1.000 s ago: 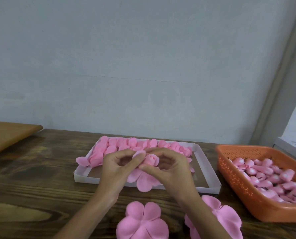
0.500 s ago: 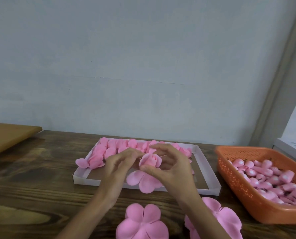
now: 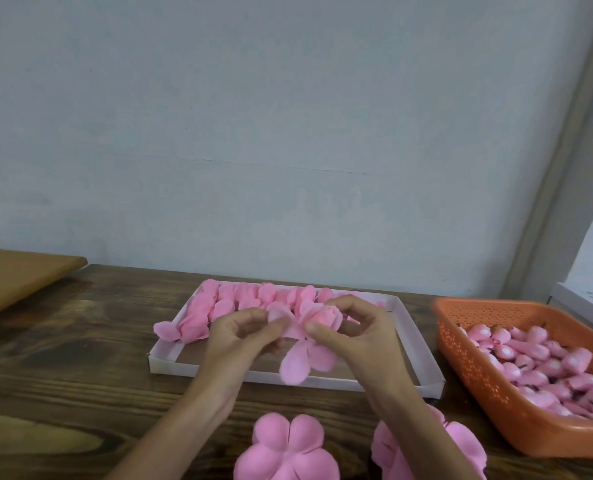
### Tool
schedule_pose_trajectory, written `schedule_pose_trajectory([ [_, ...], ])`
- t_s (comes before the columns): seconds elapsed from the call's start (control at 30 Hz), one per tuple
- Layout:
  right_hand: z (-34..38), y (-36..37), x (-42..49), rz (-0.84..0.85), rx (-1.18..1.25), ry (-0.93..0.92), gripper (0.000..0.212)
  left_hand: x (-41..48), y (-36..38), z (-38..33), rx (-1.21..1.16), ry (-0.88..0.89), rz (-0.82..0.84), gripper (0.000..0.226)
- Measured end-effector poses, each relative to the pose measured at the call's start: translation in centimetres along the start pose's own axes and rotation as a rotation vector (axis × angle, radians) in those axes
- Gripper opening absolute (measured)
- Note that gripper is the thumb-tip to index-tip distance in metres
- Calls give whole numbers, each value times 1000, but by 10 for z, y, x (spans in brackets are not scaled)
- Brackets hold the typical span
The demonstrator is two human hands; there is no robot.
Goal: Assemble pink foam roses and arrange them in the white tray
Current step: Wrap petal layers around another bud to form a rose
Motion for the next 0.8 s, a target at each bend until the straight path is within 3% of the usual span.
schedule_pose_trajectory([
  [0.2,-1,9,-4,53,-35,-17,23,-5,4,-4,33,98,-64,21],
  [0.47,4,15,-7,49,-104,-36,24,-11,11,-10,64,261,-50,28],
  [0.63,2,20,-9,17,-85,12,21,-8,8,-3,-174,41,-62,48],
  [0.8,-3,32,-15,66,-111,1,20,-7,16,11,-383,-187,-91,42],
])
Point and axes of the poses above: each hand's wrist, its own x-axis towards the middle knuckle, its own y-axis out of the palm, z = x × y, the point moved 3 cm from there along x, towards the middle knuckle, and after that the axes turned 14 degrees about x, right-handed, at the moved point
